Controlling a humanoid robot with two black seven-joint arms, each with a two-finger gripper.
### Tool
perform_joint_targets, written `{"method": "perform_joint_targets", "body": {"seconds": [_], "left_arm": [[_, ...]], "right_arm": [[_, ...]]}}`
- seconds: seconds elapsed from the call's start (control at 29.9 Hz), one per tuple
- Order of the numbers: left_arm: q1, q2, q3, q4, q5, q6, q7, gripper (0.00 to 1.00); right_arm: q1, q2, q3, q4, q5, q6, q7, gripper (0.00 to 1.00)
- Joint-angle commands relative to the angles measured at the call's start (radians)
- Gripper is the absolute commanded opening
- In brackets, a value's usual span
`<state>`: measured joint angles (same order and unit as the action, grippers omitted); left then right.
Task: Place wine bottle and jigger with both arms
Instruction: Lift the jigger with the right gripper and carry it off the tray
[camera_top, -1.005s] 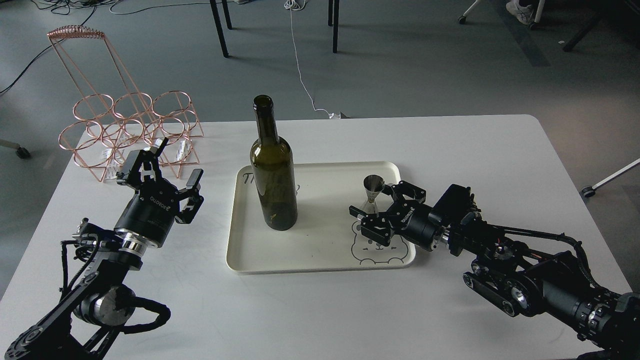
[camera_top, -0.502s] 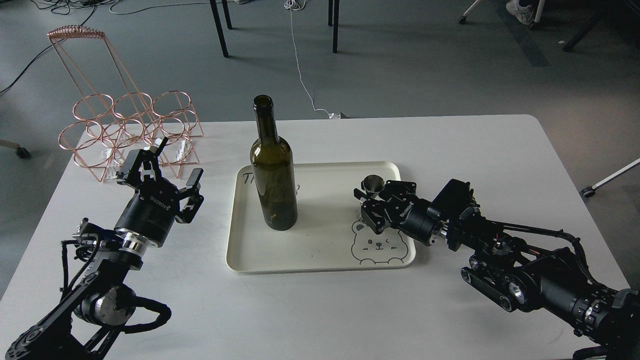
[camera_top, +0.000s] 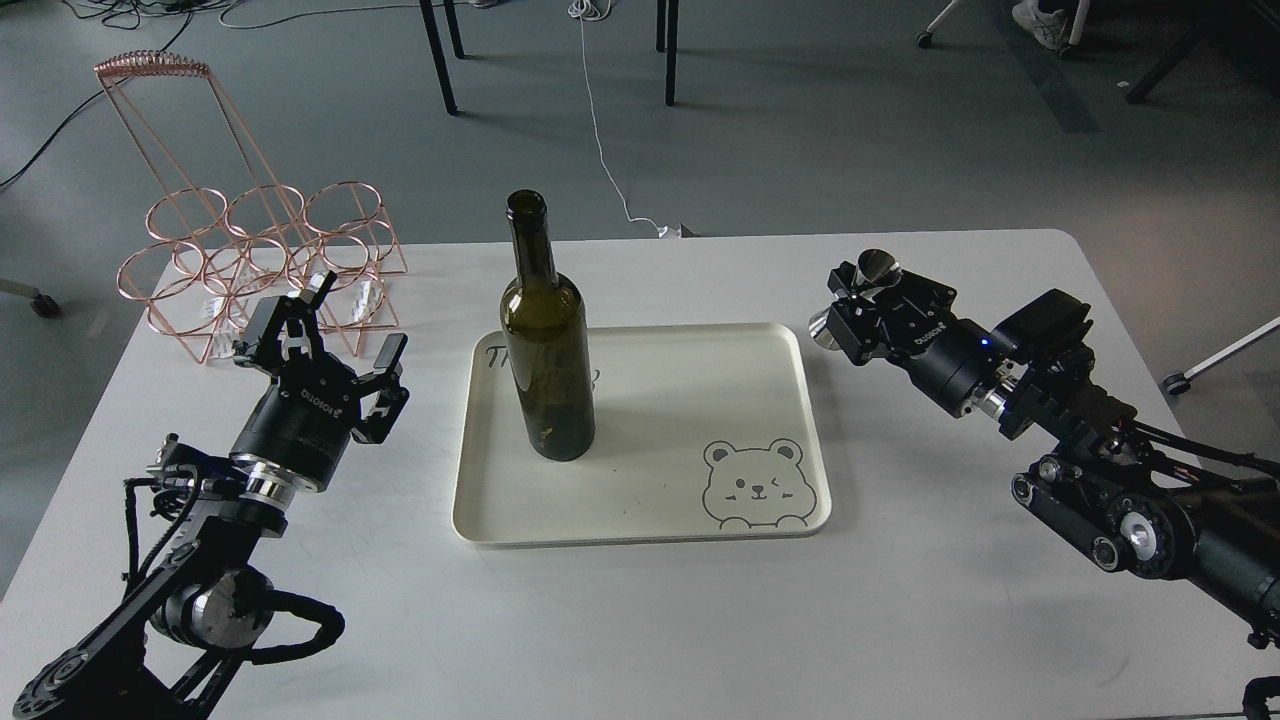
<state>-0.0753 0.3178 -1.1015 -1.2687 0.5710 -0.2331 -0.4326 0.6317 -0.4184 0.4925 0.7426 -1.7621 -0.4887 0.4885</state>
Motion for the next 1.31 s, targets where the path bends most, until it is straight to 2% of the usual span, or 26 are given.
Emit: {"method": "perform_joint_targets", "body": {"seconds": [0.0, 0.3, 0.7, 0.9, 1.0, 1.27], "left_arm": [[0.000, -0.003, 0.005, 0.000, 0.001, -0.002, 0.000, 0.99], [-0.001, -0.019, 0.008, 0.000, 0.001, -0.002, 0.002, 0.99], [-0.001, -0.017, 0.006, 0.000, 0.001, -0.002, 0.002, 0.99], [-0.001, -0.019, 0.006, 0.000, 0.001, -0.002, 0.002, 0.99], [-0.001, -0.019, 0.006, 0.000, 0.001, -0.002, 0.002, 0.99], [-0.001, -0.020, 0.008, 0.000, 0.001, -0.002, 0.002, 0.99]], "right_arm": [[-0.047, -0.048, -0.003, -0.003, 0.094, 0.000, 0.000, 0.18], [-0.096, -0.065, -0.008, -0.097, 0.121, 0.000, 0.000, 0.18], [-0.110, -0.051, -0.014, -0.118, 0.121, 0.000, 0.000, 0.19], [-0.112, -0.051, -0.035, -0.120, 0.121, 0.000, 0.000, 0.23], [-0.116, -0.051, -0.035, -0.120, 0.121, 0.000, 0.000, 0.29], [-0.119, -0.053, -0.054, -0.115, 0.121, 0.000, 0.000, 0.64]]}}
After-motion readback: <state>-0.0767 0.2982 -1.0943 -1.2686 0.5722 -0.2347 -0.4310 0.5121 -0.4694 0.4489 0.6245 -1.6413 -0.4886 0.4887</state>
